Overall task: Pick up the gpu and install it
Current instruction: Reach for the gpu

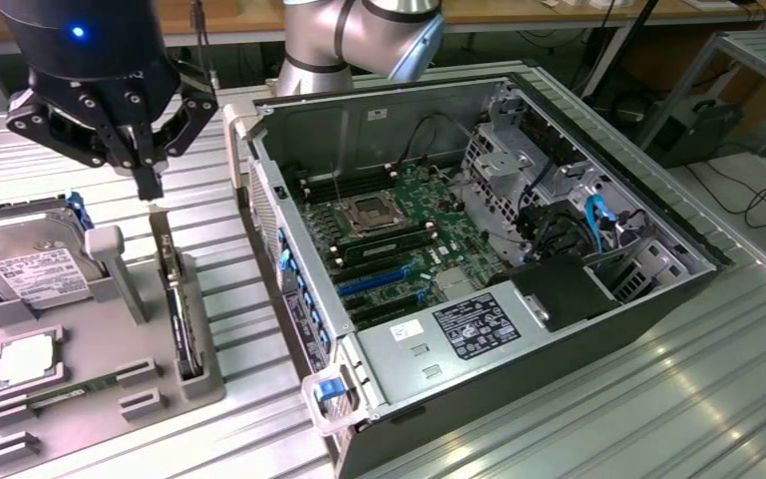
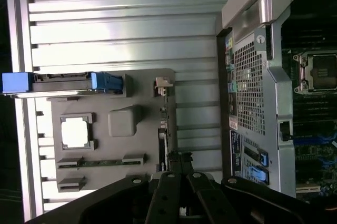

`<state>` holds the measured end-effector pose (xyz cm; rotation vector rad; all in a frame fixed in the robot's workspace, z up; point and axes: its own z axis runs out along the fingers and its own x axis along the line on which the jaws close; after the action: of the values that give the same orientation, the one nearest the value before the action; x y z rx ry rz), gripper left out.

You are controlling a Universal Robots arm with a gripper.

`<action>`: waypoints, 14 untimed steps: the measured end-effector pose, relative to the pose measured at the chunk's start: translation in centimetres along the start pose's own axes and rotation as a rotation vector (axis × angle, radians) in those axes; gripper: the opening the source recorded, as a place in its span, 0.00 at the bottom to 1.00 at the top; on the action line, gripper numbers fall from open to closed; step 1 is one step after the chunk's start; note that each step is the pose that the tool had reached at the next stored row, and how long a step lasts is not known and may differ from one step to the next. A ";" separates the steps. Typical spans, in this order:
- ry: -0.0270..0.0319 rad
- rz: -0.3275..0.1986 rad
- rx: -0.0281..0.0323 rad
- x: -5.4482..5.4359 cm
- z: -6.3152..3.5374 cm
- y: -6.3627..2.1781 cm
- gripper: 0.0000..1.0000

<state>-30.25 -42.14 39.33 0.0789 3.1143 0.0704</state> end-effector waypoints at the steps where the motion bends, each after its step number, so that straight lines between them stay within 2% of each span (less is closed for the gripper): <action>1: 0.0001 -0.002 -0.0001 0.2 0.00 -0.05 0.11; 12: 0.0006 -0.013 -0.0005 2.3 -0.07 -0.42 0.11; 14: 0.0006 -0.015 -0.0006 2.3 -0.08 -0.46 0.11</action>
<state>-32.62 -42.48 39.33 0.0562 3.1151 0.0711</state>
